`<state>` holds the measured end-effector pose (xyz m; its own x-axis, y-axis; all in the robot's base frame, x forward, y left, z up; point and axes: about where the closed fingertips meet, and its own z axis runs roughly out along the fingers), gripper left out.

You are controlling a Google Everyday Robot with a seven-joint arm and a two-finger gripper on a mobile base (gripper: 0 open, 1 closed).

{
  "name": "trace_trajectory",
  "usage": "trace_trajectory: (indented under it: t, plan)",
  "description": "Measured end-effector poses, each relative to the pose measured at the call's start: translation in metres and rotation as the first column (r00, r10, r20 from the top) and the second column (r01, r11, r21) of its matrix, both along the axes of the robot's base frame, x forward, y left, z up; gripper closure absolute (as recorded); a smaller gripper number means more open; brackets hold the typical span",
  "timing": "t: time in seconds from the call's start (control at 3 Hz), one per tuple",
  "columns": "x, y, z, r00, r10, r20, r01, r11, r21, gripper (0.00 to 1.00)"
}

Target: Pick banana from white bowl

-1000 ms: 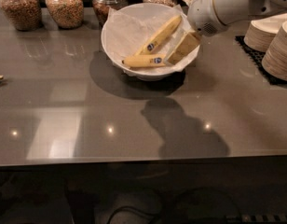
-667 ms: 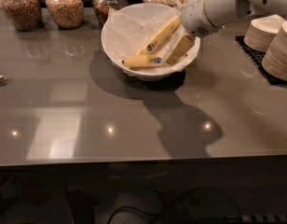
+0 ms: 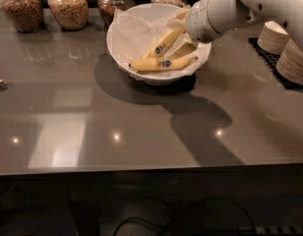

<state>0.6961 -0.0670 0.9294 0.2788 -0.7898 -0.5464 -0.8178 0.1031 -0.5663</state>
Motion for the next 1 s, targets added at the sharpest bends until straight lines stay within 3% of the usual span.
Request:
trace_trajectory:
  t: [0.33,1.0]
  plan:
    - [-0.001,0.003,-0.015,0.9992,0.017,-0.035,-0.017,1.0,0.003,0.53]
    - [-0.007,0.011,-0.047,0.9914,0.043,-0.124,-0.043,0.999,0.0,0.48]
